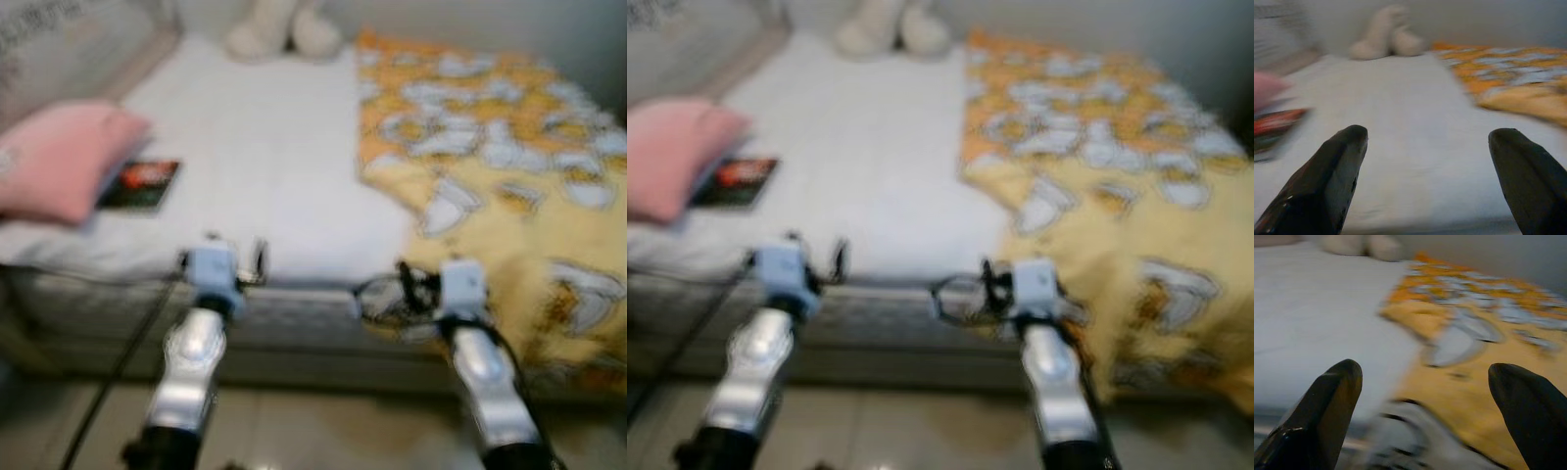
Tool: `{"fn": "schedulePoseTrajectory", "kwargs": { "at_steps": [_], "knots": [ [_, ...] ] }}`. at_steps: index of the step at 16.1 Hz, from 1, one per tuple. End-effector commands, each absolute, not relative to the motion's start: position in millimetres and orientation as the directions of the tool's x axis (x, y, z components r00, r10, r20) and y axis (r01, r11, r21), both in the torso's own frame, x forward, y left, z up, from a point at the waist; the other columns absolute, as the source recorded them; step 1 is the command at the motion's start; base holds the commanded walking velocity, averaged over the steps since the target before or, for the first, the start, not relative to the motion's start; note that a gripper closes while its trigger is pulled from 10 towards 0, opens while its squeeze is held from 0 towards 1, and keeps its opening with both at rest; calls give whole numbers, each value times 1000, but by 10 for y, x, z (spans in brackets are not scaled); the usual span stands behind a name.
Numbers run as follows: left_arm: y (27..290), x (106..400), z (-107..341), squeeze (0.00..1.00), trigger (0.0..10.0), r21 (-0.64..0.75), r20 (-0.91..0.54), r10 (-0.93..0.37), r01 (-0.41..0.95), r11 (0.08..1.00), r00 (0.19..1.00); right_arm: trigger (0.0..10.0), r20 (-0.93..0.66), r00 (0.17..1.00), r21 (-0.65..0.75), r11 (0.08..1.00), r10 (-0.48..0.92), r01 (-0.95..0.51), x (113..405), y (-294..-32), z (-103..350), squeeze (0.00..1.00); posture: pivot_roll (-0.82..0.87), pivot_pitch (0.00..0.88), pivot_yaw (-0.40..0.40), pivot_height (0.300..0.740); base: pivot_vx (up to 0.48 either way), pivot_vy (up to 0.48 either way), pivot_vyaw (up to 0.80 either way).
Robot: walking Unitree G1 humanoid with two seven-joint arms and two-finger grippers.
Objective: Clean up the room
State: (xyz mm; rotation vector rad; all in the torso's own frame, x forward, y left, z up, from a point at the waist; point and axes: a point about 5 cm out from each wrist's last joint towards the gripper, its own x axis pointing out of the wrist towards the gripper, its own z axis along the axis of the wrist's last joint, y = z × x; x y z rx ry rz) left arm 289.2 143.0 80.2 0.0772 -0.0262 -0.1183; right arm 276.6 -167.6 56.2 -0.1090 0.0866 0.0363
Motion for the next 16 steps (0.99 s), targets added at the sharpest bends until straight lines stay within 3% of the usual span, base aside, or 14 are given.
{"fn": "schedulePoseTrajectory", "kwargs": {
  "at_steps": [1,4,6,11,16],
  "knots": [
    [1491,2917,802,0,10000,104,15,-113,111,988,994,10000,-112,994,-83,996,14,-24,2757,-1692,520,0,1,0,-5,731,0,-431,-644],
    [1462,2943,713,0,10000,250,-44,-109,117,961,993,10000,-148,989,-143,990,-25,4,2736,-1758,445,0,3,0,-13,731,82,-136,-681],
    [1442,2936,711,0,10000,232,-50,-135,143,962,990,10000,-142,990,-158,987,-24,1,2741,-1750,444,0,0,0,-6,731,0,0,-331],
    [1504,2957,695,0,10000,199,-54,-86,95,975,995,10000,-133,991,-155,987,20,-41,2782,-1658,465,0,1,0,-7,731,480,0,0],
    [1516,2957,662,0,10000,195,-76,-76,90,977,994,10000,-139,990,-150,988,26,-47,2781,-1660,441,0,4,0,-10,731,480,0,-576]
  ]
}}
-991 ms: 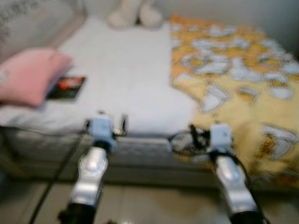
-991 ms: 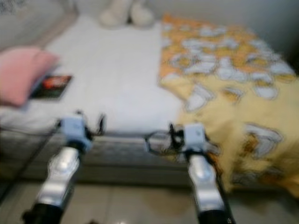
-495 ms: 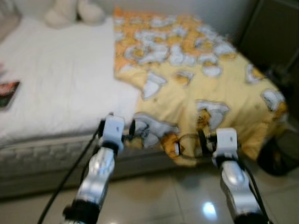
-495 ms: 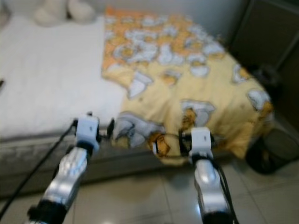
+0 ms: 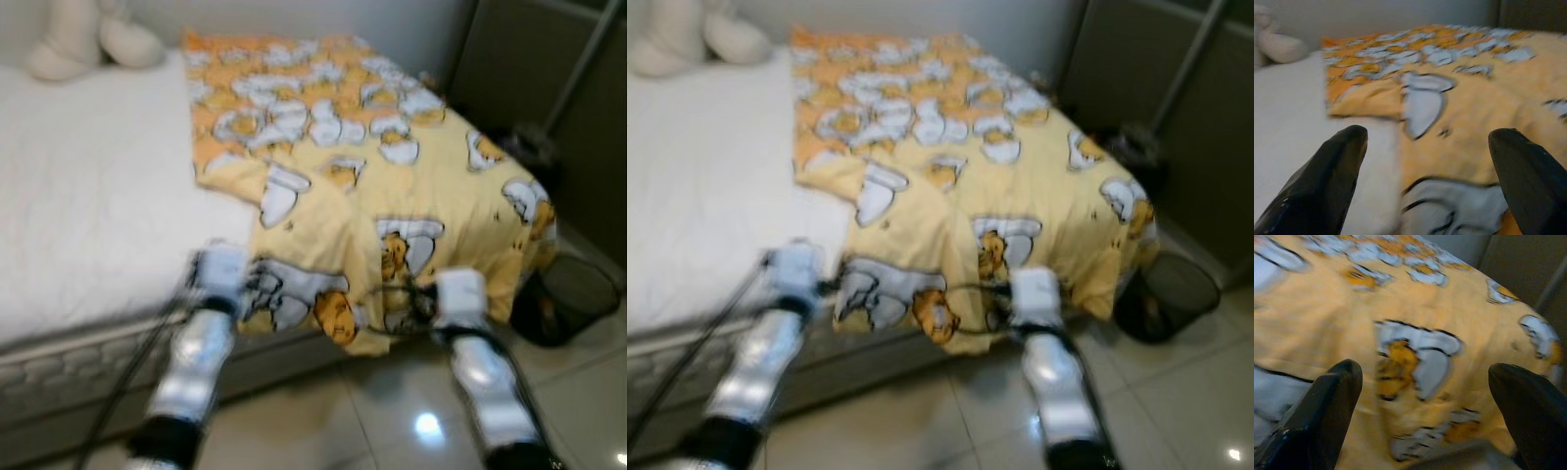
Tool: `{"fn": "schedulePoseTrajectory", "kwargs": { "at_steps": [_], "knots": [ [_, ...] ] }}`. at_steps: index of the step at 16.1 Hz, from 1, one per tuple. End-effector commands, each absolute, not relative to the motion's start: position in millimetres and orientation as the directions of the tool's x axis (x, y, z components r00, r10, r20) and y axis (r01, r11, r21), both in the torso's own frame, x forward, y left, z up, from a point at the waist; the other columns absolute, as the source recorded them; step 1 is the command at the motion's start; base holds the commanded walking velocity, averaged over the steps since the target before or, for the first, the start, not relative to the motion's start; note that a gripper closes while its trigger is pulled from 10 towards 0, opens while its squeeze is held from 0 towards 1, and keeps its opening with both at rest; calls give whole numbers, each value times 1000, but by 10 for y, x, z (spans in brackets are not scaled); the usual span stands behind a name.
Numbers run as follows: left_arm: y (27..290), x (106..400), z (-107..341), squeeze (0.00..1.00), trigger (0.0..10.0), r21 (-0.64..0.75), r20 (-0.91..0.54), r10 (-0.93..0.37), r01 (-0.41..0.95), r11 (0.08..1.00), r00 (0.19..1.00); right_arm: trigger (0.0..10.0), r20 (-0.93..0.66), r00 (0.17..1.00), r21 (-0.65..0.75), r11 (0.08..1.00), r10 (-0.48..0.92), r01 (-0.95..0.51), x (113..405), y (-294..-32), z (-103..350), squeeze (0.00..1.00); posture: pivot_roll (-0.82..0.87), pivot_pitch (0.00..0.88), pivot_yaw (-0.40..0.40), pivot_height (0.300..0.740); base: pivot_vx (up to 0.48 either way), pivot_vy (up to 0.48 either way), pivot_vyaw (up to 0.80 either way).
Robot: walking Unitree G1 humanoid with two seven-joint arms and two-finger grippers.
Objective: Clean up the room
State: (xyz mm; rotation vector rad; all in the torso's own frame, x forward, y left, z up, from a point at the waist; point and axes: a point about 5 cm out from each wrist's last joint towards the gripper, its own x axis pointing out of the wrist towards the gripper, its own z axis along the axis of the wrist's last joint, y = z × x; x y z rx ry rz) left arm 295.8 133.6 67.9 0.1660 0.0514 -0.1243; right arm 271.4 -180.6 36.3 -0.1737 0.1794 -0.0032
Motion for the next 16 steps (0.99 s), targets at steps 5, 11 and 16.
{"fn": "schedulePoseTrajectory", "kwargs": {
  "at_steps": [5,11,16],
  "knots": [
    [1520,2915,548,0,10000,94,-145,-42,56,994,989,10000,-145,988,-150,986,48,-69,2767,-1646,412,0,3,0,-13,731,192,279,-455],
    [1458,3014,629,0,10000,156,-109,-108,124,980,988,10000,-182,982,-162,984,50,-80,2756,-1656,356,0,-8,0,-4,731,0,392,-292],
    [1516,3069,543,0,10000,222,-171,-60,97,970,983,10000,-191,981,-142,988,37,-65,2694,-1698,305,0,-19,0,3,727,0,0,-220]
  ]
}}
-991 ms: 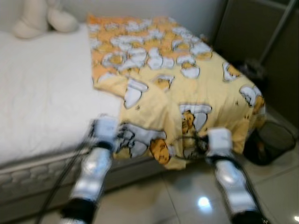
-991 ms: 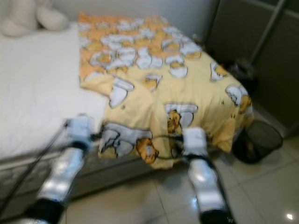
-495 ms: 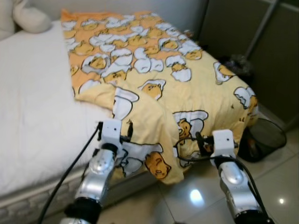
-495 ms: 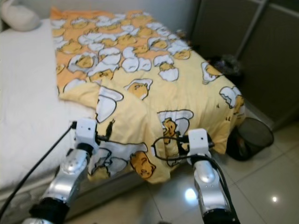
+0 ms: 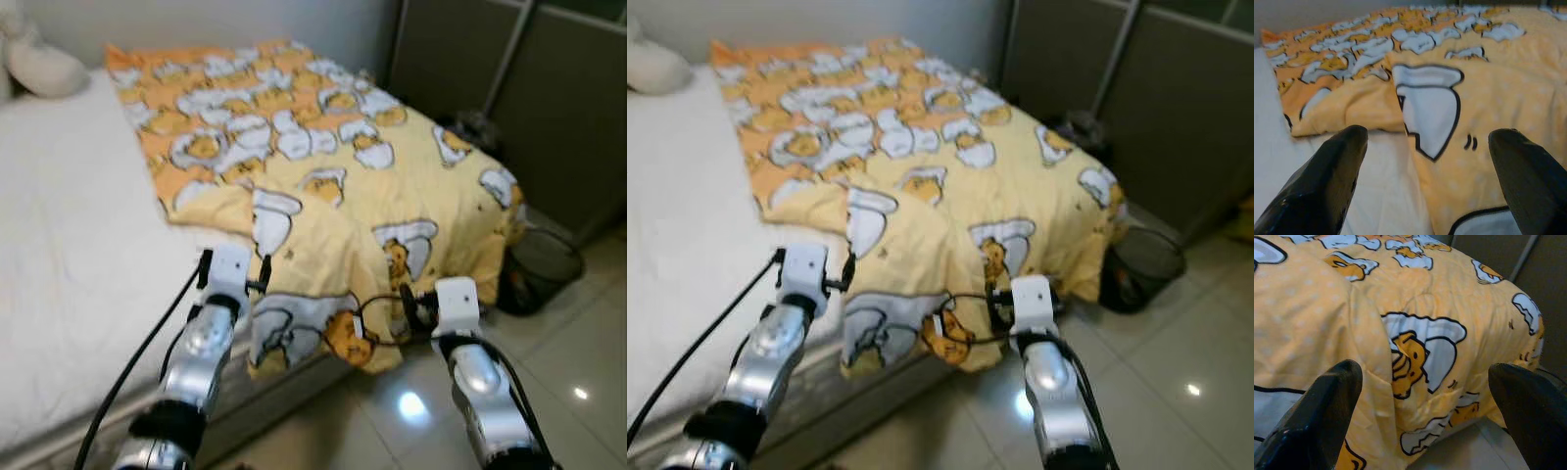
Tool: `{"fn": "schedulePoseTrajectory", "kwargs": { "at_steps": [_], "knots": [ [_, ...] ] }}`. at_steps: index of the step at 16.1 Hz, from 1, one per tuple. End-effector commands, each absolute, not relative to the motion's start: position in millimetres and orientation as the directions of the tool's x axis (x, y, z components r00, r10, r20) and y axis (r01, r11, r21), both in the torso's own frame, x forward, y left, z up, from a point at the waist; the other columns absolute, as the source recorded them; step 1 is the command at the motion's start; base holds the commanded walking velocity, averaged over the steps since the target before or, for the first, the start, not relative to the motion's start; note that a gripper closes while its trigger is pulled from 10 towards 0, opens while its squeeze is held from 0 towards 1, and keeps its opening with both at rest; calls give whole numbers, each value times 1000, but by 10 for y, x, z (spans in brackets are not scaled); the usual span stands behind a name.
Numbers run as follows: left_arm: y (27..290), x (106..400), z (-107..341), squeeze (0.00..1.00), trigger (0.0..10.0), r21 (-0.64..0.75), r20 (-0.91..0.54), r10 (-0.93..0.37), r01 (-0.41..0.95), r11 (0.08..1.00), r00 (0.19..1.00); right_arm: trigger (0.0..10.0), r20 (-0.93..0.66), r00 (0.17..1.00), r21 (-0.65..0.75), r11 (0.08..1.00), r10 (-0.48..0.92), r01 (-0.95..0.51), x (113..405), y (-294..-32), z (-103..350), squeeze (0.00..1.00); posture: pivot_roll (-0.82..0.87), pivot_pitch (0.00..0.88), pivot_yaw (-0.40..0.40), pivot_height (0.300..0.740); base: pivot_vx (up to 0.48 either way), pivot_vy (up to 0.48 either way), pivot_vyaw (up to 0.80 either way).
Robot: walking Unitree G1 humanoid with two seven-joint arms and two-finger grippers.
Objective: Clean up the room
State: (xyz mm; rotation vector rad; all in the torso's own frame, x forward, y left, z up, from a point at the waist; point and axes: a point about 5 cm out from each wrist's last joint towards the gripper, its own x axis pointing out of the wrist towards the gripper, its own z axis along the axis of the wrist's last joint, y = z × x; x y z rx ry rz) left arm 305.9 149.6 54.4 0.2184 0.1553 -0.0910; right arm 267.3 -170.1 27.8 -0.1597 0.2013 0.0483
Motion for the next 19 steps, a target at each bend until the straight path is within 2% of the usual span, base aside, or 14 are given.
{"fn": "schedulePoseTrajectory", "kwargs": {
  "at_steps": [1,2,4,8,9,10,13,15,16,18,19],
  "knots": [
    [1528,3076,531,0,10000,219,-177,-58,97,971,982,10000,-191,981,-143,987,38,-67,2678,-1695,301,0,-21,0,5,727,0,0,0],
    [1521,3086,548,1000,10000,200,-167,-70,103,974,983,10000,-193,980,-145,987,43,-72,2669,-1691,298,0,-21,0,5,727,0,0,0],
    [1508,3084,578,1000,10000,216,-145,-88,118,969,986,10000,-194,980,-145,987,45,-74,2658,-1688,293,0,-23,0,10,727,0,0,0],
    [1476,3064,464,1000,10000,234,-198,-104,150,961,975,10000,-183,982,-134,989,45,-70,2616,-1689,306,0,-28,0,7,727,0,0,0],
    [1522,3099,424,0,10000,241,-232,-87,144,960,969,10000,-184,982,-127,989,51,-76,2573,-1682,307,0,-37,0,-4,727,0,0,0],
    [1548,3123,400,0,10000,242,-253,-77,140,960,964,10000,-187,980,-128,988,64,-89,2531,-1672,306,0,-49,0,-11,727,0,0,0],
    [1536,3216,391,0,10000,247,-286,-61,135,960,956,10000,-201,969,-142,974,145,-175,2194,-1642,332,0,-106,107,-39,727,0,0,0],
    [1512,3245,401,0,10000,242,-289,-49,123,962,956,10000,-204,961,-133,967,188,-217,2049,-1611,357,0,-123,144,-48,727,0,0,0],
    [1457,3268,399,0,10000,248,-297,-44,121,961,954,10000,-220,947,-117,958,233,-263,1895,-1580,371,0,-146,200,-66,727,0,0,0],
    [1427,3273,390,0,10000,247,-302,-29,107,963,953,10000,-242,936,-110,951,256,-288,1760,-1576,380,0,-159,220,-72,727,0,0,0],
    [1447,3278,388,0,10000,248,-296,6,70,966,955,10000,-267,927,-110,947,264,-301,1654,-1608,398,0,-187,266,-86,727,0,0,0]
  ]
}}
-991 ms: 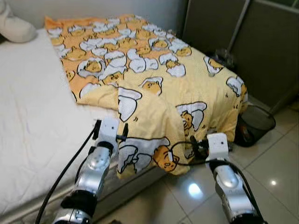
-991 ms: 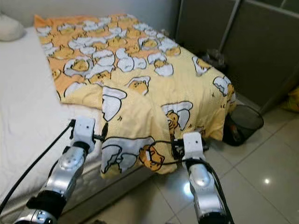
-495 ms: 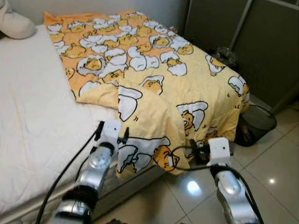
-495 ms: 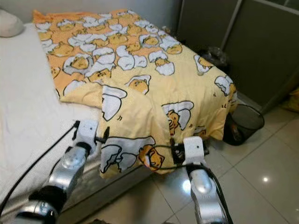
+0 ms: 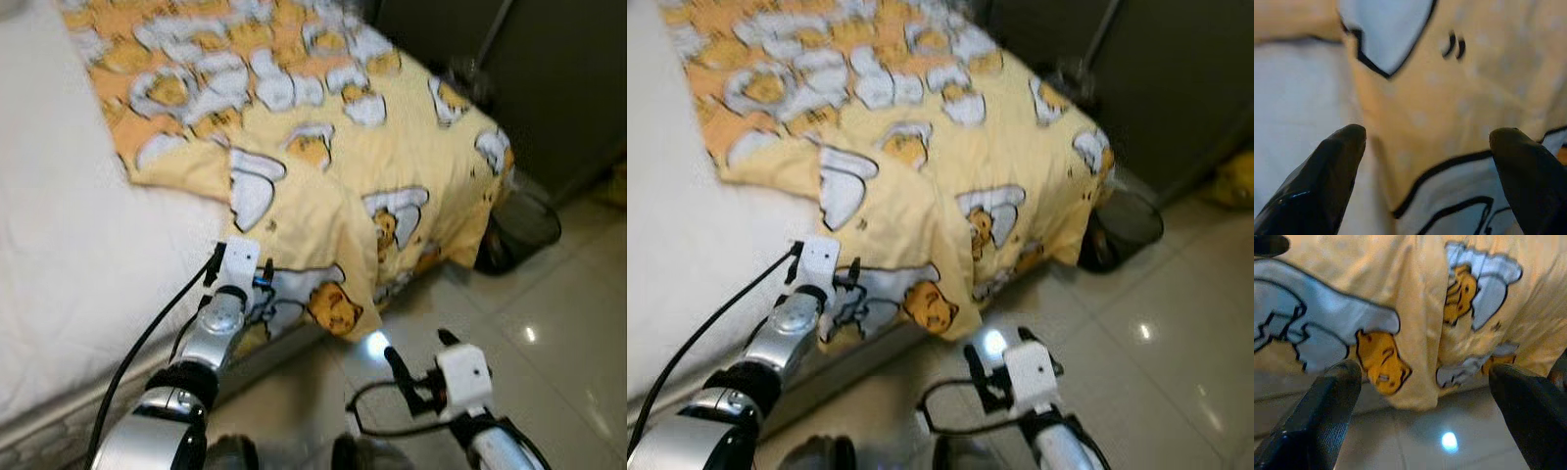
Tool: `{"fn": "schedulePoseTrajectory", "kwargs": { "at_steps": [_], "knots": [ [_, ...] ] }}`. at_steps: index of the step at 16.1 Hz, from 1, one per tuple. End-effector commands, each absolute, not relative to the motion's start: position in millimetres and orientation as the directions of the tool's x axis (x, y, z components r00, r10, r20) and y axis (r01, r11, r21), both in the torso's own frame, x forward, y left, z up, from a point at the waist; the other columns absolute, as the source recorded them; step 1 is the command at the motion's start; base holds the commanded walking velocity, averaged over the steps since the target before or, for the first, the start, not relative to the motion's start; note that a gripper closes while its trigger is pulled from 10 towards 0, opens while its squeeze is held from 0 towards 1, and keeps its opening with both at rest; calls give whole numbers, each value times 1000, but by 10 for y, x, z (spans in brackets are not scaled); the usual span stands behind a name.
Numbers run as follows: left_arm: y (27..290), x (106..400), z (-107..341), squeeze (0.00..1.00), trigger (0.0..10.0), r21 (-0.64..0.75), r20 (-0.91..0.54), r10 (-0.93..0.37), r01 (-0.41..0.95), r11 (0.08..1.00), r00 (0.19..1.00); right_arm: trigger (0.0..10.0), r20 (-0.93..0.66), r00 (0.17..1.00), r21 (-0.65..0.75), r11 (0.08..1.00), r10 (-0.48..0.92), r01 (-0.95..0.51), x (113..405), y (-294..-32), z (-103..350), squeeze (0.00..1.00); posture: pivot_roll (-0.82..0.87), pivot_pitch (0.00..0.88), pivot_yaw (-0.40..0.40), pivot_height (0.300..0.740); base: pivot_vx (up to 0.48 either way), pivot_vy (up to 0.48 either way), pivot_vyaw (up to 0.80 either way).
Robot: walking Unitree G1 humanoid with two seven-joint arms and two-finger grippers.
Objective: Clean up the room
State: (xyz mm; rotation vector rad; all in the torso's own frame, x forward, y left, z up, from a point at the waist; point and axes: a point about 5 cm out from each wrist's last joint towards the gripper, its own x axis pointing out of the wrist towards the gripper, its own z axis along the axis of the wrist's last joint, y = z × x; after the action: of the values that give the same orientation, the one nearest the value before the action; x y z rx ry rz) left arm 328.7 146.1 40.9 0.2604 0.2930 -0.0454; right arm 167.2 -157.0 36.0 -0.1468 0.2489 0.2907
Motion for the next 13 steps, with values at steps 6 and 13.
{"fn": "schedulePoseTrajectory", "kwargs": {
  "at_steps": [6,13],
  "knots": [
    [1787,3165,302,0,10000,334,-255,270,-177,926,929,10000,-354,899,-111,943,259,-315,1345,-1743,512,0,-222,319,-130,727,0,0,0],
    [1546,3136,214,0,0,203,-321,73,-6,979,944,10000,-392,881,-101,940,264,-326,1334,-1740,542,0,-221,328,-137,727,0,0,0]
  ]
}}
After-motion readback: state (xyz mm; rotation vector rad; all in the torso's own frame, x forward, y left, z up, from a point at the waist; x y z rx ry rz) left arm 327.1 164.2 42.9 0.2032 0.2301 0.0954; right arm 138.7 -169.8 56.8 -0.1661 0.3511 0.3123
